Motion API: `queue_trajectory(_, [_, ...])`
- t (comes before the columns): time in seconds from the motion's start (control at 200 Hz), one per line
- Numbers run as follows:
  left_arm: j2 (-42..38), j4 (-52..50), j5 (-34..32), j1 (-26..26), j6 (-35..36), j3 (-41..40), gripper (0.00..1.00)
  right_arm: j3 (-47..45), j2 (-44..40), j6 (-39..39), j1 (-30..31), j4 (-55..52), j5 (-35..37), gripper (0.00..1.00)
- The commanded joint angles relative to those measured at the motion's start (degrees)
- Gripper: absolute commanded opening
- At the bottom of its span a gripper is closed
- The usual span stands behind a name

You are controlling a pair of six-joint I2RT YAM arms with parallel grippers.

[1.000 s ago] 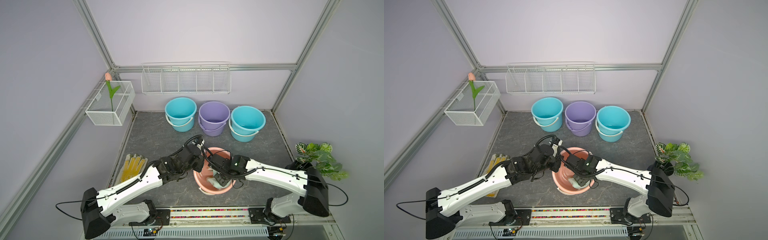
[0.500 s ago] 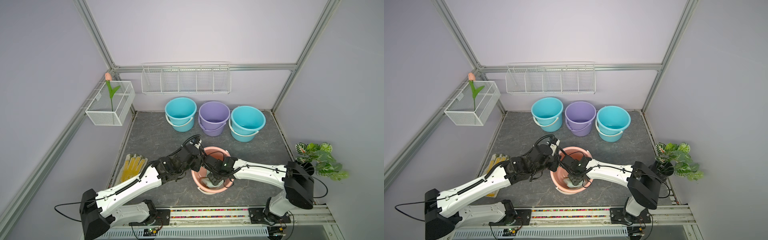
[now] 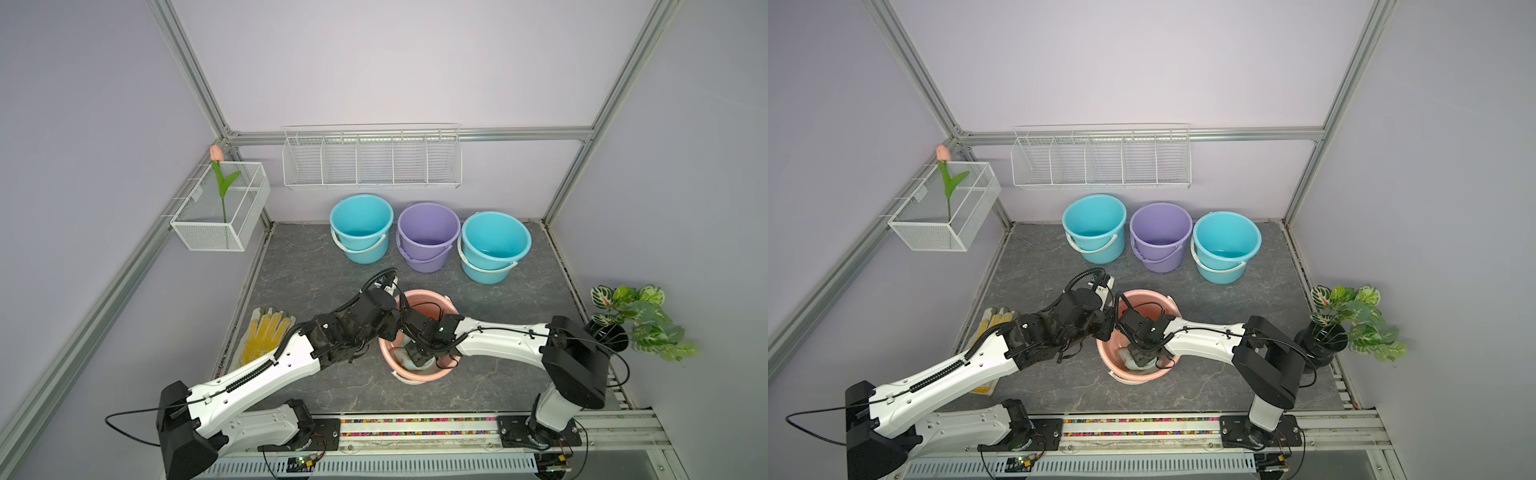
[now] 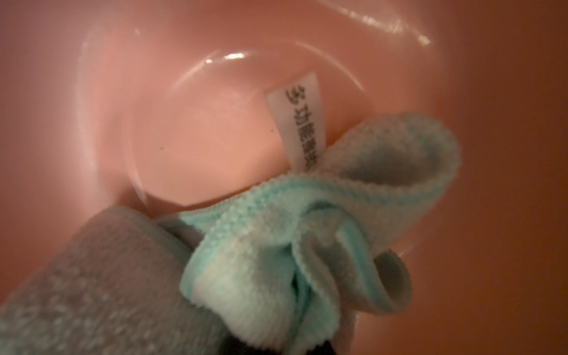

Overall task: Wipe the inside of the bucket with a cloth
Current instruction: Wipe the dirt from the inside of the bucket.

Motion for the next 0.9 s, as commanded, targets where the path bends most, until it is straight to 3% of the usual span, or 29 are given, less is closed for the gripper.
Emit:
queue_trajectory(0.0, [-1.4,6.9,3.4,-1.4,0.2,-0.1,0.0,-2.2,4.8,2.4,0.3,-6.8,-2.3,0.07])
queue_trajectory(0.425, [-4.4,12.1,3.2,-1.4,5.6,-4.2,0.0,7.4,-14.3,6.0,0.1,-25.2,-2.1,0.07])
queue_trajectory(0.6, [-6.1,15.0,2.5,-1.4,7.3,-7.1,0.0,11.5,-18.6,9.2,0.0,-30.5,-6.6,0.07])
queue_trajectory(0.895, [-6.7,18.3,2.9,-1.4,7.8,-9.2,0.0,14.8,-20.9,15.9,0.0,-28.2,-17.5,0.07])
